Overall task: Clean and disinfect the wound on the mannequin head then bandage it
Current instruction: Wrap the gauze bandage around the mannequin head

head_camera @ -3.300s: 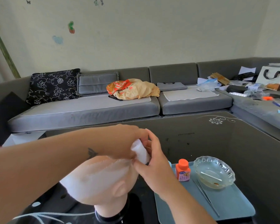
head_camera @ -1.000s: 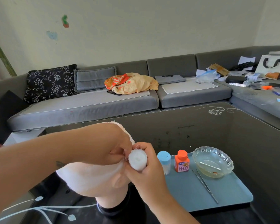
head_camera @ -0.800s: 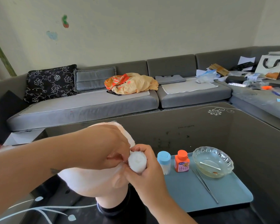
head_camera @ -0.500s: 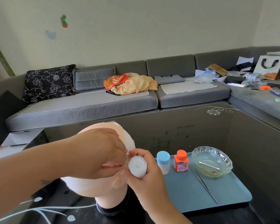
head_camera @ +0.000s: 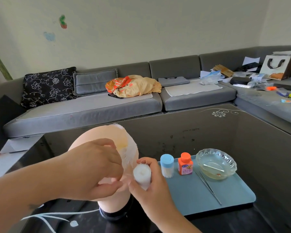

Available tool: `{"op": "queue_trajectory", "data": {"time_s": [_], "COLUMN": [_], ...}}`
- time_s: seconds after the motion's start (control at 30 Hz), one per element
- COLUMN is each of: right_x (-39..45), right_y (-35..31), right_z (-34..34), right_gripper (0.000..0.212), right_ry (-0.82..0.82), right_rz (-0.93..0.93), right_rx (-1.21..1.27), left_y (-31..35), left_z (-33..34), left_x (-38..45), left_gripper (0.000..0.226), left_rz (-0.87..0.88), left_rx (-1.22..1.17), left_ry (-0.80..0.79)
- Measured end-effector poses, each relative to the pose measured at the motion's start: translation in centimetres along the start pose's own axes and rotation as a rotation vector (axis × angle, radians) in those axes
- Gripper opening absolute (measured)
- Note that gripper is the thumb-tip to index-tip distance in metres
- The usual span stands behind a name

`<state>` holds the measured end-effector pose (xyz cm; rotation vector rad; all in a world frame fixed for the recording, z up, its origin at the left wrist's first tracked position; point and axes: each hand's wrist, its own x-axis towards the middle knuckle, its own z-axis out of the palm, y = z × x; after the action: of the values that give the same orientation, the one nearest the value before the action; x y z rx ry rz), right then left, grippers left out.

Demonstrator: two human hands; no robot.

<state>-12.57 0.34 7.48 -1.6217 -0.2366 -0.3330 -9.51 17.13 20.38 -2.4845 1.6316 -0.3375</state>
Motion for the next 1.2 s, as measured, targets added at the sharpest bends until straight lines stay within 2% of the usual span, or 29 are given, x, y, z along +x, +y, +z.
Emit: {"op": "queue_trajectory", "data": {"time_s": [0.27, 0.4, 0.47, 0.6, 0.73, 0.87, 1.03, 1.2], "right_x": [-1.3, -1.7, -1.7, -1.6, -1.4, -1.3, -0.7, -0.4], "right_y": [0.1, 0.7, 1.1, 2.4, 4.2, 6.1, 7.9, 9.7], "right_z": [-2.8, -4.1, -4.7, -6.2, -7.7, -9.2, -10.7, -11.5], "right_gripper": [0.04, 0.038, 0.039, 0.039, 0.039, 0.042, 0.044, 0.047], "right_ry": [-0.183, -0.19, -0.182, -0.119, -0.061, -0.022, 0.037, 0.023], "right_rz": [0.035, 0.054, 0.066, 0.091, 0.087, 0.099, 0.141, 0.224], "right_rx": [0.037, 0.004, -0.005, -0.04, -0.025, -0.088, -0.228, -0.276], "left_y": [4.8, 6.6, 7.5, 9.2, 9.7, 10.0, 10.5, 10.8], "left_z": [2.3, 3.8, 4.6, 7.3, 10.6, 13.3, 16.1, 18.7], "left_x": [0.1, 0.4, 1.0, 3.4, 6.0, 8.2, 10.4, 11.7], "left_gripper": [0.017, 0.013, 0.011, 0.03, 0.041, 0.041, 0.023, 0.022], "left_rz": [-0.175, -0.258, -0.355, -0.66, -0.832, -0.906, -0.964, -1.006], "left_rx": [-0.034, -0.14, -0.213, -0.462, -0.842, -1.076, -1.142, -1.196], "left_ry": [0.231, 0.236, 0.24, 0.306, 0.366, 0.354, 0.318, 0.275]}}
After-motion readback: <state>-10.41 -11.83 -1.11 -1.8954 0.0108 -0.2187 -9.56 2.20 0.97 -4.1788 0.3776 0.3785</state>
